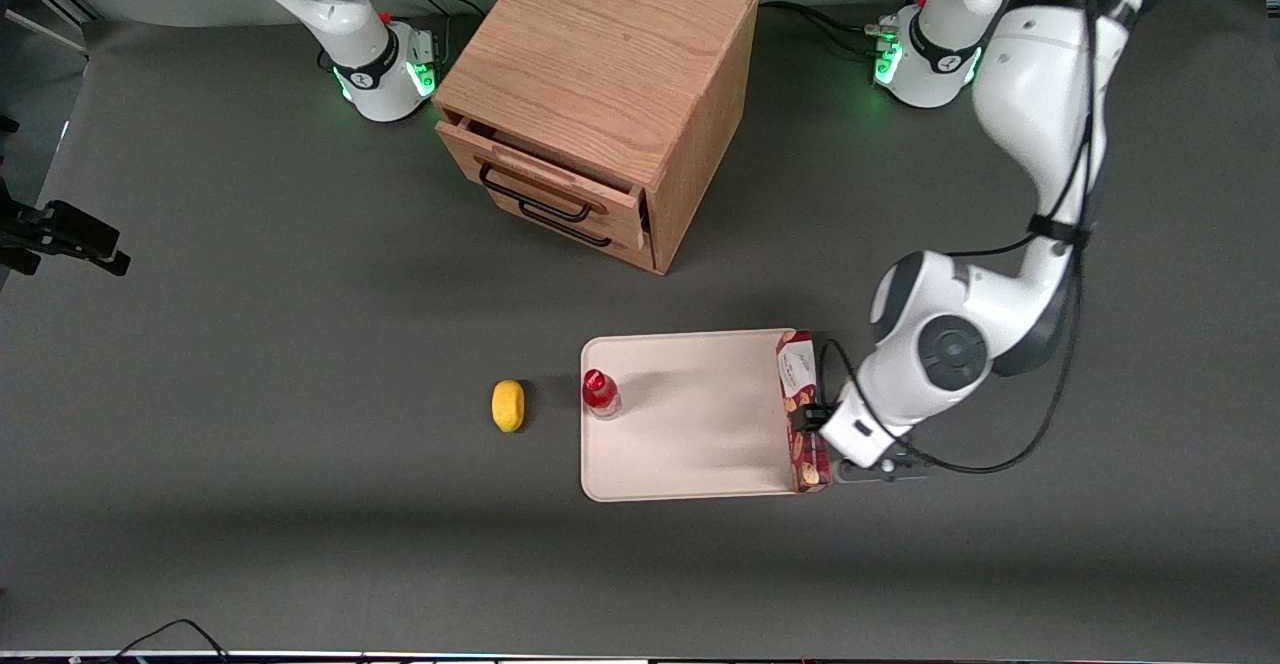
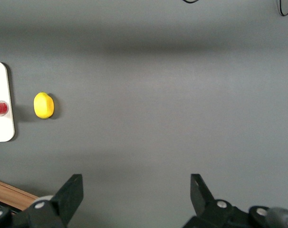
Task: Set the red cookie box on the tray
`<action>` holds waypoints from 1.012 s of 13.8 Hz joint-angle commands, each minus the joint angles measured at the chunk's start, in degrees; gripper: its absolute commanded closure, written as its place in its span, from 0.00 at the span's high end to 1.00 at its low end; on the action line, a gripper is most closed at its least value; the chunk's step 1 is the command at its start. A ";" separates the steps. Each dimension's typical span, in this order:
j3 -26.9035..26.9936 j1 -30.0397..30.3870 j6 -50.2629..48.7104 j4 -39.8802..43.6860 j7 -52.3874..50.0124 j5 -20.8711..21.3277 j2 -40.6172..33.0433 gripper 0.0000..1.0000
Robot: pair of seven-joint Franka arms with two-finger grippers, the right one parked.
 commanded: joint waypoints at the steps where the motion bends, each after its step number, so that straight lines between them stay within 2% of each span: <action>1: -2.20 6.79 -5.47 -9.13 4.81 0.44 -12.63 1.00; 3: -2.12 10.92 -16.36 -8.88 11.58 -1.31 -18.08 1.00; 6: -1.33 15.86 -27.02 -8.96 13.19 -2.46 -25.29 1.00; 9: -1.15 19.28 -32.13 -9.23 19.68 -1.84 -32.24 1.00; 12: -0.98 21.66 -32.49 -12.30 20.49 -1.84 -39.18 1.00; 14: 0.86 21.49 -34.42 -12.30 21.97 -1.84 -41.30 1.00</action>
